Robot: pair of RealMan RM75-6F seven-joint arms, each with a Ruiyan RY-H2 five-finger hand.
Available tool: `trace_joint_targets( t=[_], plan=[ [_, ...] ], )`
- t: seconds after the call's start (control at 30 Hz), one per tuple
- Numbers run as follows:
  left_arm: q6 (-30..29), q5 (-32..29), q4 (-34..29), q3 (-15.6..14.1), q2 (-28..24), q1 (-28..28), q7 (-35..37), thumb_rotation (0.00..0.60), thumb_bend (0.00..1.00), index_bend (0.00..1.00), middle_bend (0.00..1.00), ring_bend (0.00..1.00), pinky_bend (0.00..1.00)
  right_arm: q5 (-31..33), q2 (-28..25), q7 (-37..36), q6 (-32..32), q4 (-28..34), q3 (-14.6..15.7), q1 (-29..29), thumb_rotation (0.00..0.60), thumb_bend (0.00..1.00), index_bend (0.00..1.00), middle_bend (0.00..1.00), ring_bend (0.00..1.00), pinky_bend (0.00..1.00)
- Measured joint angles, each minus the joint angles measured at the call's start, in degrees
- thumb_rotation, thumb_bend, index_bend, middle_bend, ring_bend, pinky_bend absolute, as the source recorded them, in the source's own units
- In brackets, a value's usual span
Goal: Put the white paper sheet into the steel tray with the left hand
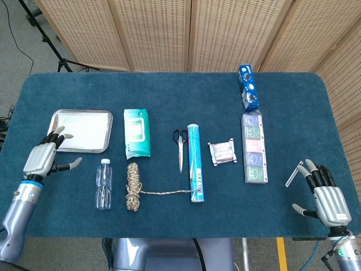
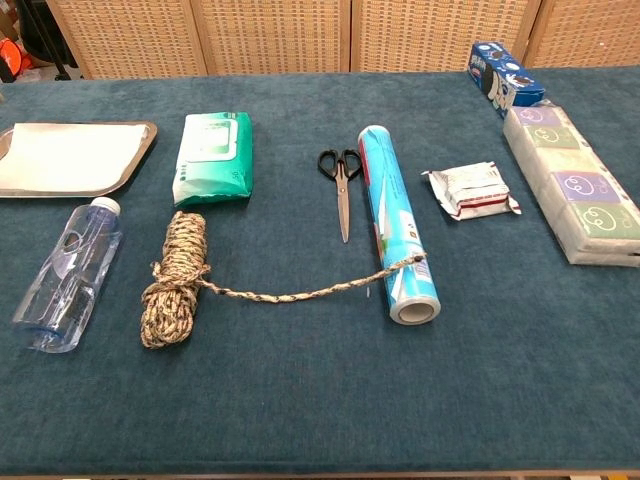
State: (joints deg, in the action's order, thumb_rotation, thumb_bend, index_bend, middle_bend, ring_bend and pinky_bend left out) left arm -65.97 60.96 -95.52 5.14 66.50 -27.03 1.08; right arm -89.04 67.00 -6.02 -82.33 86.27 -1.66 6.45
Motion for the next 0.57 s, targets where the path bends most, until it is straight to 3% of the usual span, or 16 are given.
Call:
trace_joint_targets(
  t=[0.23, 0.57],
  plan=[
    [-14.6, 14.3, 2.6, -4.4, 4.0, 9.3, 3.4, 0.334, 0.18, 0.21, 0.00, 0.00, 0.09, 0.0, 0.8, 0.6, 0.7, -0.6, 0.1, 0.4, 0.600, 0.00, 0.11, 0.00, 0.00, 0.00],
    [-21.3, 18.0, 6.2, -6.3, 9.0, 15.1, 1.7, 0.346, 0.18, 0.20, 0.00, 0.00, 0.09, 0.0, 0.8, 0.1, 0.5, -0.9, 0.2, 0.4, 0.600, 0.00, 0.11, 0.00, 0.00, 0.00]
  ],
)
